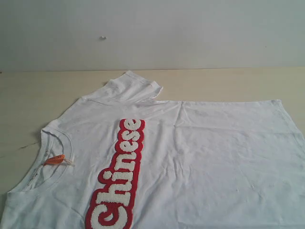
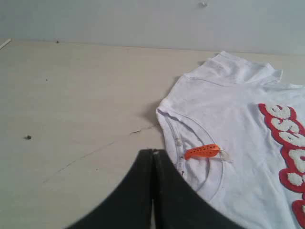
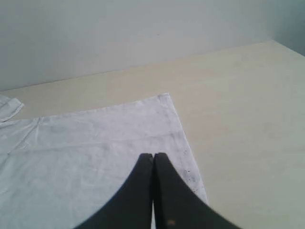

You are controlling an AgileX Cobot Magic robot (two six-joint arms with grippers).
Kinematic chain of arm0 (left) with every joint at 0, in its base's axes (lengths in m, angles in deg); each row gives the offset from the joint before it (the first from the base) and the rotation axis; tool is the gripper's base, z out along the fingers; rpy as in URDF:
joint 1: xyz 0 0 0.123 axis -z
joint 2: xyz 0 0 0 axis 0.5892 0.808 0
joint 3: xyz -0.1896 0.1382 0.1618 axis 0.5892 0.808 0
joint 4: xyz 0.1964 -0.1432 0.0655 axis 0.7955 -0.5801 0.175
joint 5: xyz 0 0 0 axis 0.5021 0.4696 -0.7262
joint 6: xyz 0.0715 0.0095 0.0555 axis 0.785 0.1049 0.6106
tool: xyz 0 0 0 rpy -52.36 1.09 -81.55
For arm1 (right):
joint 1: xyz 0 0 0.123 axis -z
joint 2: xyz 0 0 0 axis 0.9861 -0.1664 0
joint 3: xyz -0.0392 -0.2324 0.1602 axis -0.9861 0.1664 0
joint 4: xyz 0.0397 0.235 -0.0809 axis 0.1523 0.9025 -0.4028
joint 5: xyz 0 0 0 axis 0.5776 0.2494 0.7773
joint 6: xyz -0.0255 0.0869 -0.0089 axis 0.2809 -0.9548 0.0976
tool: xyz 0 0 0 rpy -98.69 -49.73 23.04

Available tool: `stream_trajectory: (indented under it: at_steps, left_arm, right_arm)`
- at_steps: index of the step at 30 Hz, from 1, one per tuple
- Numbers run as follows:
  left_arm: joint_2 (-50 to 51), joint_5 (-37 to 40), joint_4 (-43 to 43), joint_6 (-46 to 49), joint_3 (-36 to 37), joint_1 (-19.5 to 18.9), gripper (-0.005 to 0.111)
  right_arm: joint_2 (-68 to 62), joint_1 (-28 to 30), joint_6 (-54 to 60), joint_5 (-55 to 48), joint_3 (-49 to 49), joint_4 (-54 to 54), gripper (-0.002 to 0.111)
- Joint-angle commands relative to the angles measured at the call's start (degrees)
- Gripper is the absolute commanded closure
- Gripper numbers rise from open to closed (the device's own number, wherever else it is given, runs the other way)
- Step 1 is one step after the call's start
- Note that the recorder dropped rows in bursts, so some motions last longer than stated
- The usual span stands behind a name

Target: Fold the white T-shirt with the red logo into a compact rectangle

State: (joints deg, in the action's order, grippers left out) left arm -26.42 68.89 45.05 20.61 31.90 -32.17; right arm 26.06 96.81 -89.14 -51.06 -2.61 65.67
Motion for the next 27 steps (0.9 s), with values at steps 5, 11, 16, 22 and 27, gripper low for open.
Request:
stream_trajectory:
  at_steps: [5,11,16,22,27]
  left_arm:
    - [-0.4,-0.7,0.0,-0.2,0.0,0.0,0.107]
    - [-0.4,-0.7,0.0,-0.2,0.0,0.0,0.107]
    - [-0.4,-0.7,0.0,-0.2,0.0,0.0,0.107]
    - [-0.4,-0.7,0.0,-0.2,0.0,0.0,0.107]
    - [-0.4,-0.9,-0.6,-0.5,0.0,0.0,0.107]
  right_arm:
    - [0.4,0.4,0.4,0.1,0.3,0.0,0.108]
    - [0.4,0.3,0.4,0.2,0.3,0.0,0.108]
    - [0.4,0.3,0.4,0.2,0.3,0.0,0.108]
    - [0.4,0.3,0.4,0.2,0.3,0.0,0.108]
    - [0.4,0.3,0.4,3.4,0.3,-0.9,0.108]
